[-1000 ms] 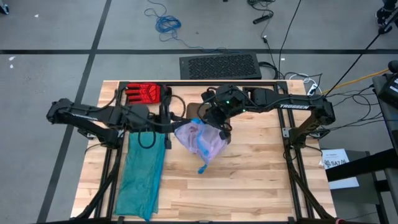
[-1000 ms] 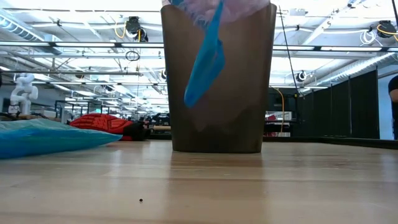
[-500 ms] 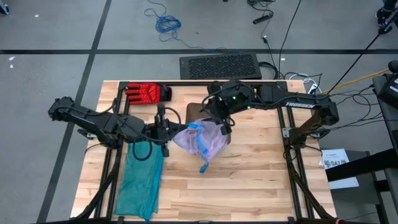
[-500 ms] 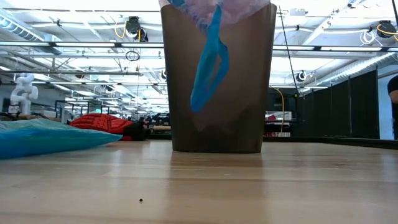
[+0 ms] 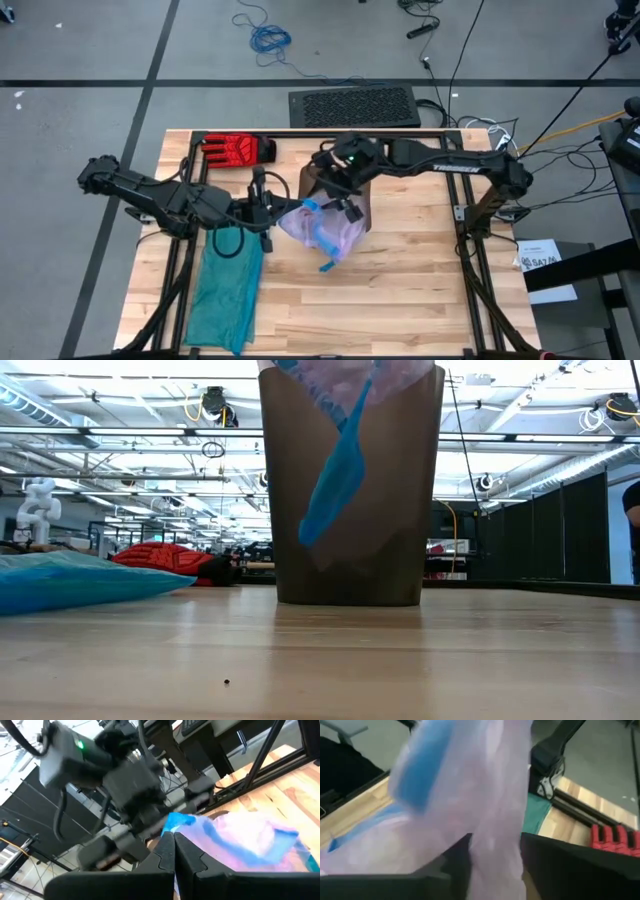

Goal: Place trash/remove bag and relplace
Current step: Remove the pink trash bag from the black trash bin

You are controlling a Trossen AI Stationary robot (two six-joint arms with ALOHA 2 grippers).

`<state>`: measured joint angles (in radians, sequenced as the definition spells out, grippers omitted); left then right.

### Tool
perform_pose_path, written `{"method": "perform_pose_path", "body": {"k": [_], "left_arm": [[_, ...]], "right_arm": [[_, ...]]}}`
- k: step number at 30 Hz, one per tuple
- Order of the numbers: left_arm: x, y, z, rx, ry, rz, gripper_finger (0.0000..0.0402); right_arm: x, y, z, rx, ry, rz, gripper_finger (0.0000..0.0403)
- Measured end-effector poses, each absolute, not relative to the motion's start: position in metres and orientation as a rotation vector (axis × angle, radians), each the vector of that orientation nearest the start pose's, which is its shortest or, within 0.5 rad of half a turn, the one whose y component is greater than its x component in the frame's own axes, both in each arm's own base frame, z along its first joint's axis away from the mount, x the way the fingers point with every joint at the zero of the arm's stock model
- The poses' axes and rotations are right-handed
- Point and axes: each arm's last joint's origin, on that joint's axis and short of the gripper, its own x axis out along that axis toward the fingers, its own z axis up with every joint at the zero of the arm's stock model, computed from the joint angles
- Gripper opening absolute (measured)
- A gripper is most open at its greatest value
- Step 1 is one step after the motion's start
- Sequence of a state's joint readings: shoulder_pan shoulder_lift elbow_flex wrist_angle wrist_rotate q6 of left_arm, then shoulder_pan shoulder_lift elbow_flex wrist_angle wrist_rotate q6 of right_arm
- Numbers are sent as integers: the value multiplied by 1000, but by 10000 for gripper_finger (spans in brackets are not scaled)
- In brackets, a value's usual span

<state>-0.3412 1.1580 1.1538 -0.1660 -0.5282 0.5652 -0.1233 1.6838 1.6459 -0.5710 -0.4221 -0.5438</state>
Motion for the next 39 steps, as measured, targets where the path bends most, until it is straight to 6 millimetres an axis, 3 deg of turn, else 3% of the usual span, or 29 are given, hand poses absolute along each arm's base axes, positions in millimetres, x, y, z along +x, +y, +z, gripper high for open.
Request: {"method": "perform_pose_path", "body": {"k": [4, 5, 10, 21, 32, 39], "left_arm": [[241, -70, 389, 629, 195, 141, 0], [241, -70, 390, 626, 189, 143, 1], [240, -72, 392, 621, 169, 118, 30], [237, -72, 407, 596, 134, 119, 148], [250, -51, 397, 479, 195, 123, 157], [258, -49, 391, 476, 210, 55, 157]], "right_arm": [[376, -34, 360, -369, 492, 443, 31], [376, -34, 360, -373, 490, 444, 17], [375, -34, 360, -358, 492, 439, 2], [374, -33, 359, -344, 508, 443, 0], [375, -27, 359, -344, 508, 454, 0], [375, -27, 359, -345, 508, 456, 0]]}}
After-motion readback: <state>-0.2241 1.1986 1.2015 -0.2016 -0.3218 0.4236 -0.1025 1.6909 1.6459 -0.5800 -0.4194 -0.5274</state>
